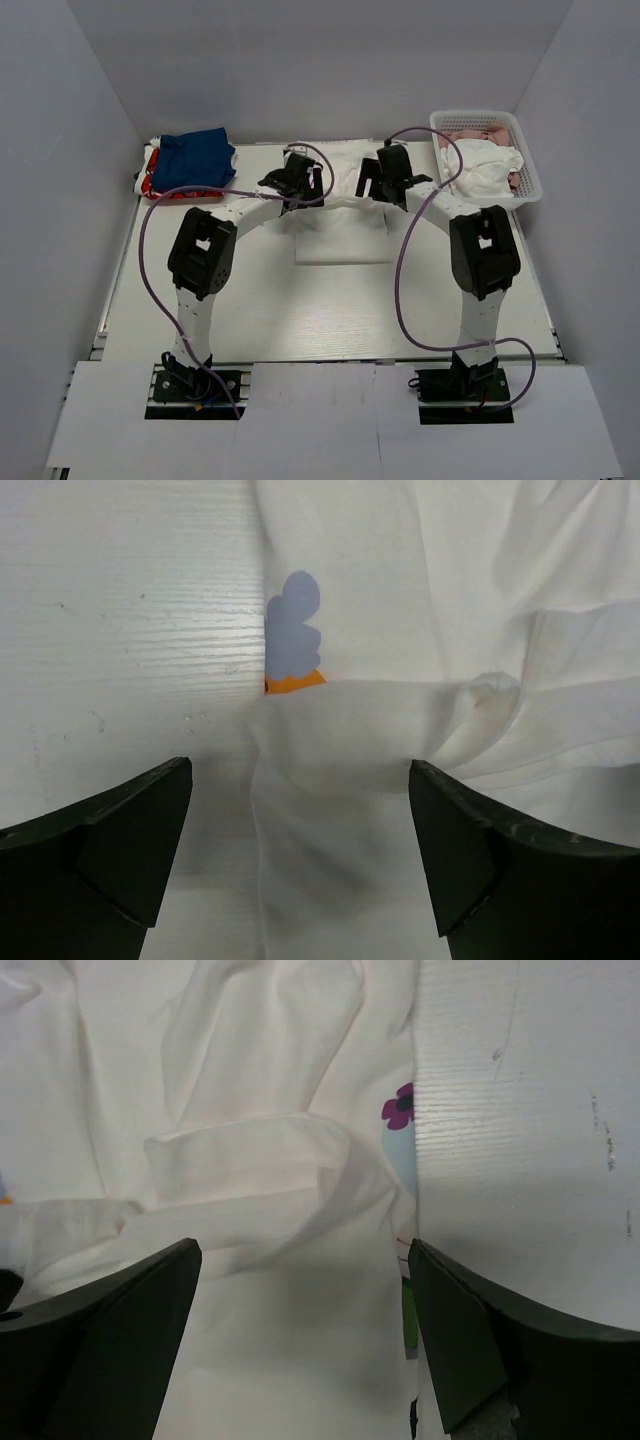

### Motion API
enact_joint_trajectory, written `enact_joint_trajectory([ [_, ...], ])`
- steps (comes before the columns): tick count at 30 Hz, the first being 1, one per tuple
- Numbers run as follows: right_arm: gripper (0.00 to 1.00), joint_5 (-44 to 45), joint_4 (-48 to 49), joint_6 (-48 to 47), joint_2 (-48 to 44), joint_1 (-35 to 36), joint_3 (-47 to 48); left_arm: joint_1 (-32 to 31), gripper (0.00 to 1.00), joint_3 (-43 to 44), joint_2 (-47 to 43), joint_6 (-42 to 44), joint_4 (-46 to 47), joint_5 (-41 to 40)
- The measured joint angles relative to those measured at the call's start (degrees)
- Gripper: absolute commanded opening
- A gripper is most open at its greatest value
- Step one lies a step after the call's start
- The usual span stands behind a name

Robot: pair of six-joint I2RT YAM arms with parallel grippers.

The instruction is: Fold and stack the t-shirts

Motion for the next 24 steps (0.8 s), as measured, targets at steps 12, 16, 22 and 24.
enact_joint_trajectory([
  [12, 0.90, -16.39, 7.98, -3.43, -14.71, 2.19, -17.29, 0.22, 1.00, -16.48, -17.11, -3.52, -0.63, 2.49],
  [16, 0.90, -22.75, 10.43, -4.22, -10.62, 5.55, -15.65, 0.22, 1.00, -27.65, -24.79, -6.21, -1.38, 3.58],
  [22, 0.90, -27.41, 12.02, -3.08, 4.17, 8.79, -3.96, 0.22, 1.00, -38.64, -34.38, -9.75, -2.97, 5.33],
  [24, 0.90, -26.97, 10.82, -1.73, 10.21, 8.76, 4.11, 0.22, 1.00, -39.60, -35.54, -10.49, -3.21, 5.92],
])
